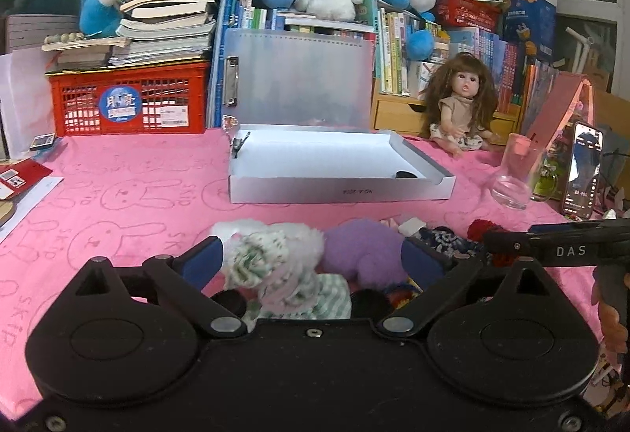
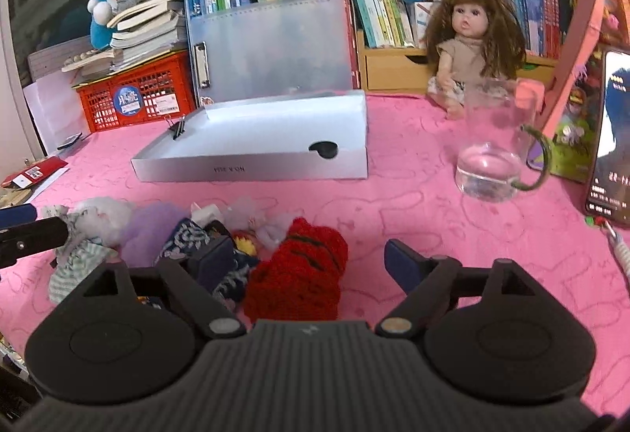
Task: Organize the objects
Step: 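Withdraw the right tool from the box back toward the red knitted cover, then grasp the red knitted cover with the right tool while the left tool grasps the gingham dress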
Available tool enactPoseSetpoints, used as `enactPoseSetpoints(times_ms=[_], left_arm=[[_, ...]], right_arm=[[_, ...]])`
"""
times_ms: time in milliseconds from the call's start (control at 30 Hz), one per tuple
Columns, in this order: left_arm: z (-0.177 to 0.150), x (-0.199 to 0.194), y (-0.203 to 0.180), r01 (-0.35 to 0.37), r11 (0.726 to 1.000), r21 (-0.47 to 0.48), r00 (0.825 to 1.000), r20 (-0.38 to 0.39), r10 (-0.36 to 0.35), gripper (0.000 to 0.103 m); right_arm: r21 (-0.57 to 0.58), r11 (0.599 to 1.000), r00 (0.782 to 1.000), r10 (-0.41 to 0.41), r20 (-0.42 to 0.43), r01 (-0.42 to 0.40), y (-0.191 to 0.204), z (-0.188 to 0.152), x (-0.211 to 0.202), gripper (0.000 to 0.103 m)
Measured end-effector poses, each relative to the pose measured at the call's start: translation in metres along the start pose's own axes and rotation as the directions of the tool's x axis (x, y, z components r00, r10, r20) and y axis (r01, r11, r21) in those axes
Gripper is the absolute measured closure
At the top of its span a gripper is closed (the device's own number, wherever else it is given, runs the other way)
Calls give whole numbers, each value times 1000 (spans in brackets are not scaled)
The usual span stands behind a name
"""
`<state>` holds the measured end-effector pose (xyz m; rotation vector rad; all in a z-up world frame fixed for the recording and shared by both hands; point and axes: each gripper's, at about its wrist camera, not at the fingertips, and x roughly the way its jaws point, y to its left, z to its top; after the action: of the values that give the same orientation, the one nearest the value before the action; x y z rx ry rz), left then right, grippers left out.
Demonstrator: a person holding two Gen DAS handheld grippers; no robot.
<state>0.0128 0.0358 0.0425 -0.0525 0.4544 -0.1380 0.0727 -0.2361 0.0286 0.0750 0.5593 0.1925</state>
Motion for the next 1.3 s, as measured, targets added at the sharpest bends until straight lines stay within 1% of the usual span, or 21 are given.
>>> enactPoseSetpoints(times_ms=[133, 267, 433, 600, 1300], left_arm=[[-6, -3, -1, -11, 1000, 23, 1000, 4, 11, 5], [-12, -3, -3, -21, 999, 42, 1000, 3, 21, 5], [-19, -4, -2, -20, 999, 48, 1000, 11, 19, 4], [-25, -2, -2, -40, 997, 66, 999, 4, 39, 4], [-40, 9, 6, -51, 998, 35, 998, -39, 52, 4]], right_arm=[[9, 1000, 1000, -19, -11, 19, -2, -6, 1, 11], [7, 999, 999, -44, -5, 44, -2, -10, 1, 10], [21, 999, 999, -50, -4, 50, -3, -10, 1, 8], [23, 998, 999, -53, -7, 53, -4, -11, 1, 8], [14, 999, 998, -52, -38, 52, 0, -16, 6, 6]])
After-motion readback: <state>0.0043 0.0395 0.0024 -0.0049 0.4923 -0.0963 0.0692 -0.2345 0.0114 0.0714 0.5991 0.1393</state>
